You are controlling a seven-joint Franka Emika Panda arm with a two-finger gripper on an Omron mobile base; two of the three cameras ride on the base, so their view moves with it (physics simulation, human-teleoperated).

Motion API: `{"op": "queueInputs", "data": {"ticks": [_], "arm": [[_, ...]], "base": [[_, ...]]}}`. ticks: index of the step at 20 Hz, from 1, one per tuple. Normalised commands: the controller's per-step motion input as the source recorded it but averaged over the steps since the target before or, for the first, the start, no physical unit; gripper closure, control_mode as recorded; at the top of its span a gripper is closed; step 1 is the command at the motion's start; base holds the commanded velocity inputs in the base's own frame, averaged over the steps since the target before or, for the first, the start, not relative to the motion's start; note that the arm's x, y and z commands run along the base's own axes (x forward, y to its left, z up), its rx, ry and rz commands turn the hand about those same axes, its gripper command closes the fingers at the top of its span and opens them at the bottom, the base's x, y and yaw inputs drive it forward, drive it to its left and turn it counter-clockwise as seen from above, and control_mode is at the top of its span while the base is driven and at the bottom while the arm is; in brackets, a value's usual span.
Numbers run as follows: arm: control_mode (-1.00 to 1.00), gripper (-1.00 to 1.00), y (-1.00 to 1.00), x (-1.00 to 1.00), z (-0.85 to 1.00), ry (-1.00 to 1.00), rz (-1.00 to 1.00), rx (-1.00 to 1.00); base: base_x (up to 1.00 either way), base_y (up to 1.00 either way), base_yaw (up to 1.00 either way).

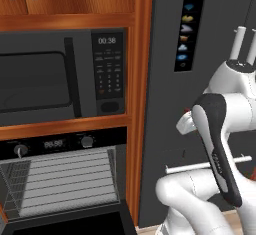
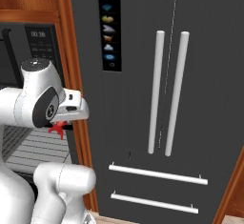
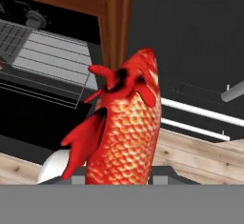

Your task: Take the fish from the oven and place it on the plate on the counter.

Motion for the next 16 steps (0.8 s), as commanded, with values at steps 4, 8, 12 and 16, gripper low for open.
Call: {"op": "queueInputs", "data": {"ticks": [4,8,12,16], "arm": [[-1.0,1.0,-0.06,0.0,0.0,0.0,-0.1,0.0],[-1.0,1.0,-0.15,0.06,0.0,0.01,0.0,0.0],[-1.0,1.0,-0.17,0.0,0.0,0.0,0.0,0.0],[-1.0,1.0,-0.61,0.0,-0.03,0.0,-0.02,0.02]], "base": [[0.0,0.0,0.0],[0.0,0.0,0.0],[0.0,0.0,0.0],[0.0,0.0,0.0]]}}
